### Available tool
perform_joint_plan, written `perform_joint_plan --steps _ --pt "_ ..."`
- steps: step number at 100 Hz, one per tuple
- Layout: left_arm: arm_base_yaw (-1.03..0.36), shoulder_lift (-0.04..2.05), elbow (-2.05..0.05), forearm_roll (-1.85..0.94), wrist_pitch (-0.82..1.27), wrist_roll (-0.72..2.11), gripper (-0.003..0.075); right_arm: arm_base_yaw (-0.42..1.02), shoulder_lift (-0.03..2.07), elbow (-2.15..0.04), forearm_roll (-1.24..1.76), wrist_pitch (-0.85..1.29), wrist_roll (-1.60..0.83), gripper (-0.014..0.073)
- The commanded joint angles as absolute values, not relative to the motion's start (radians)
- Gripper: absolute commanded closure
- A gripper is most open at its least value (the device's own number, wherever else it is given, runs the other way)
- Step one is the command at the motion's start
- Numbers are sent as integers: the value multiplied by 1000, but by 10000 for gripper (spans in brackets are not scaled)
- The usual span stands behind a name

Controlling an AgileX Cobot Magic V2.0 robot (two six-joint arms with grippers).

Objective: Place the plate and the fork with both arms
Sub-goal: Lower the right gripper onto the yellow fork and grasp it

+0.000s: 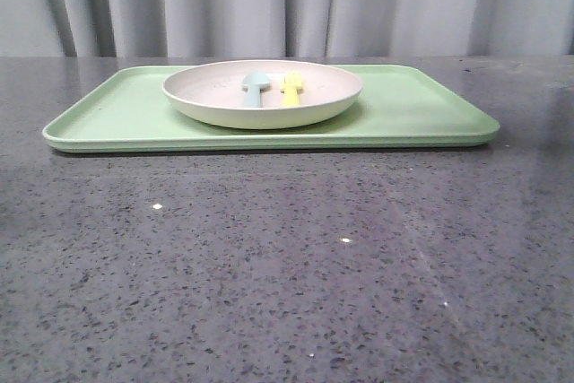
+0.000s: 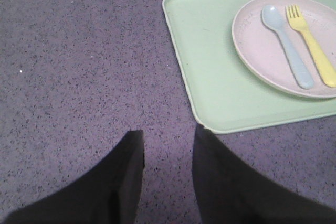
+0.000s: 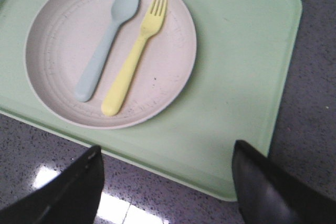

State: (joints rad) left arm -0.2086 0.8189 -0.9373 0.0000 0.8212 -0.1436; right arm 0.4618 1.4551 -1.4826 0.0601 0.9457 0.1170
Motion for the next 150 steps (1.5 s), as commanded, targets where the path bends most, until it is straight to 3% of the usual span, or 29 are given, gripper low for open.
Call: perform_joint_plan --steps 1,67,150 --pt "-207 758 -917 0 759 -159 491 480 1476 -1575 61 933 149 74" --pt "-207 675 -868 0 766 -163 491 506 1927 -2045 48 1155 307 76" --pt "-207 675 -868 0 764 -163 491 533 2087 -2082 40 1158 327 76"
